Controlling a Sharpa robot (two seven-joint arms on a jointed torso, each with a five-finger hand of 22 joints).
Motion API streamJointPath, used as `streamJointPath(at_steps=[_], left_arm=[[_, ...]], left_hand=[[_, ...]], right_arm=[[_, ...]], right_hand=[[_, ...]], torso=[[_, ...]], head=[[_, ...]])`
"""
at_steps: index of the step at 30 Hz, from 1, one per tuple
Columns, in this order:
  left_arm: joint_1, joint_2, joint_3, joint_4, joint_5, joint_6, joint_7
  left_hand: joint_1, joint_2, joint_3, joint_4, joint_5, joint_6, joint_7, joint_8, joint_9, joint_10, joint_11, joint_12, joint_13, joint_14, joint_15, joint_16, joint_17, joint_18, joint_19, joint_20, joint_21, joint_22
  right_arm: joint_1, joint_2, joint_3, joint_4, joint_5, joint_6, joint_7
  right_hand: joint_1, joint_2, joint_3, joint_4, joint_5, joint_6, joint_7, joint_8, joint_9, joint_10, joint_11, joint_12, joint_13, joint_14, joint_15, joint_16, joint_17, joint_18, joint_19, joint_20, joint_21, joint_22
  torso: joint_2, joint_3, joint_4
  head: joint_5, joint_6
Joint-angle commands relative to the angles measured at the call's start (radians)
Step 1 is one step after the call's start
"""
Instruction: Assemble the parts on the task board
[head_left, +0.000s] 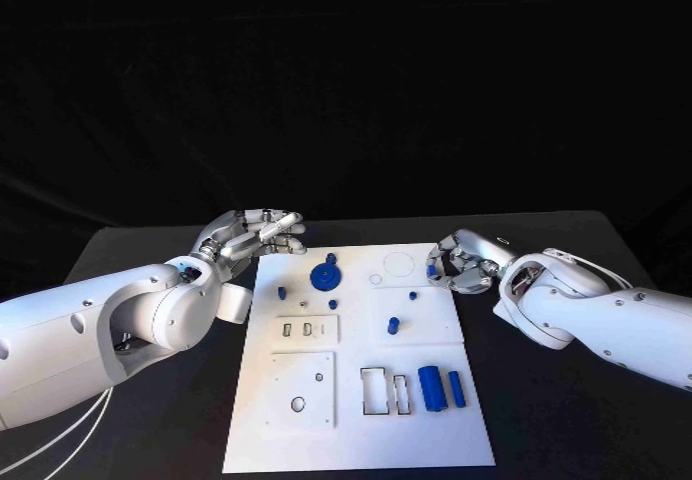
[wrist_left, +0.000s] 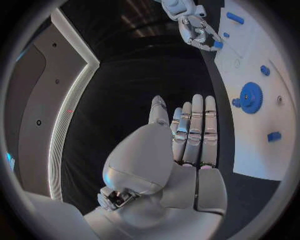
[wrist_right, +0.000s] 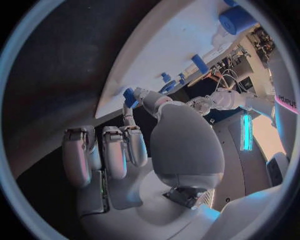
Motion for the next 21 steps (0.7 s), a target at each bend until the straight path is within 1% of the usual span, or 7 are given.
streamJointPath(at_steps=[1, 7, 10, 14, 16, 19, 21], left_arm=[[0.001, 0.001, 0.001, 0.001, 0.002, 0.013, 0.005], [0.001, 0.003, 0.001, -0.005, 0.002, 0.013, 0.005], [0.001, 0.007, 0.001, -0.013, 0.003, 0.014, 0.005], [0.001, 0.017, 0.001, -0.029, 0.005, 0.016, 0.005], [0.001, 0.024, 0.001, -0.038, 0.006, 0.017, 0.005], [0.001, 0.031, 0.001, -0.049, 0.007, 0.016, 0.005], [0.001, 0.035, 0.001, -0.055, 0.007, 0.016, 0.005]], left_hand=[[-0.007, -0.001, -0.026, -0.001, -0.004, -0.009, 0.007, -0.006, 0.002, -0.004, -0.001, -0.001, 0.001, -0.005, -0.001, 0.006, 0.002, 0.007, -0.01, 0.001, 0.004, 0.001], [-0.007, -0.001, -0.026, -0.001, -0.004, -0.009, 0.007, -0.006, 0.002, -0.004, -0.001, -0.001, 0.001, -0.005, -0.001, 0.006, 0.002, 0.007, -0.01, 0.001, 0.004, 0.001], [-0.007, -0.001, -0.026, -0.001, -0.004, -0.009, 0.007, -0.006, 0.002, -0.004, -0.001, -0.001, 0.001, -0.005, -0.001, 0.006, 0.002, 0.007, -0.01, 0.001, 0.004, 0.001], [-0.009, -0.001, -0.026, 0.0, -0.004, -0.012, 0.008, -0.007, 0.003, -0.004, 0.0, -0.001, 0.003, -0.006, -0.001, 0.007, 0.003, 0.007, -0.011, 0.001, 0.005, 0.002], [-0.009, -0.001, -0.026, 0.0, -0.004, -0.012, 0.008, -0.007, 0.003, -0.004, 0.0, -0.001, 0.003, -0.006, -0.001, 0.007, 0.003, 0.007, -0.011, 0.001, 0.005, 0.002], [-0.009, -0.001, -0.026, 0.0, -0.004, -0.012, 0.008, -0.007, 0.003, -0.004, 0.0, 0.0, 0.003, -0.006, -0.001, 0.007, 0.003, 0.007, -0.011, 0.001, 0.005, 0.002], [-0.009, -0.001, -0.026, 0.0, -0.004, -0.012, 0.008, -0.007, 0.003, -0.004, 0.0, 0.0, 0.003, -0.006, -0.001, 0.007, 0.003, 0.007, -0.011, 0.001, 0.005, 0.002]], right_arm=[[0.001, -0.006, 0.002, 0.033, -0.021, -0.055, -0.014], [0.018, -0.004, 0.005, 0.11, -0.038, -0.076, -0.063], [0.026, 0.011, 0.006, 0.146, -0.052, -0.08, -0.101], [0.03, 0.047, 0.006, 0.178, -0.063, -0.077, -0.155], [0.031, 0.072, 0.006, 0.188, -0.066, -0.072, -0.183], [0.027, 0.109, 0.005, 0.196, -0.068, -0.071, -0.218], [0.022, 0.134, 0.004, 0.197, -0.069, -0.074, -0.235]], right_hand=[[-0.005, 0.01, 0.003, 0.002, 0.007, 0.006, -0.001, 0.004, 0.003, 0.027, -0.007, 0.007, 0.171, 0.106, -0.009, 0.004, 0.263, -0.007, 0.07, -0.006, 0.004, 0.223], [-0.009, 0.011, 0.002, 0.004, 0.008, 0.008, -0.003, 0.006, 0.005, 0.028, -0.008, 0.008, 0.172, 0.106, -0.01, 0.004, 0.263, -0.008, 0.071, -0.007, 0.006, 0.225], [-0.009, 0.012, 0.003, 0.005, 0.009, 0.009, -0.003, 0.006, 0.005, 0.027, -0.009, 0.007, 0.171, 0.106, -0.01, 0.004, 0.263, -0.008, 0.071, -0.008, 0.007, 0.225], [-0.009, 0.015, 0.005, 0.004, 0.01, 0.008, -0.004, 0.006, 0.006, 0.025, -0.01, 0.005, 0.168, 0.106, -0.011, 0.004, 0.263, -0.007, 0.07, -0.009, 0.005, 0.224], [-0.009, 0.015, 0.005, 0.004, 0.011, 0.007, -0.004, 0.006, 0.006, 0.024, -0.01, 0.004, 0.167, 0.106, -0.011, 0.004, 0.263, -0.007, 0.069, -0.009, 0.003, 0.223], [-0.01, 0.016, 0.006, 0.005, 0.012, 0.004, -0.003, 0.005, 0.006, 0.022, -0.01, 0.001, 0.164, 0.106, -0.012, 0.004, 0.263, -0.005, 0.065, -0.01, -0.003, 0.218], [-0.011, 0.017, 0.006, 0.005, 0.012, 0.002, -0.003, 0.004, 0.006, 0.02, -0.01, -0.001, 0.163, 0.106, -0.012, 0.004, 0.263, -0.004, 0.062, -0.01, -0.008, 0.214]], torso=[[-0.002, -0.0008, -0.0007], [-0.005, -0.0037, -0.0016], [-0.008, -0.0059, -0.0022], [-0.015, -0.0101, -0.0005], [-0.018, -0.012, 0.0024], [-0.022, -0.0156, 0.0036], [-0.025, -0.0193, 0.0038]], head=[[0.003, -0.002], [0.006, 0.001], [0.011, -0.002], [0.017, -0.008], [0.02, -0.013], [0.032, -0.019], [0.039, -0.021]])
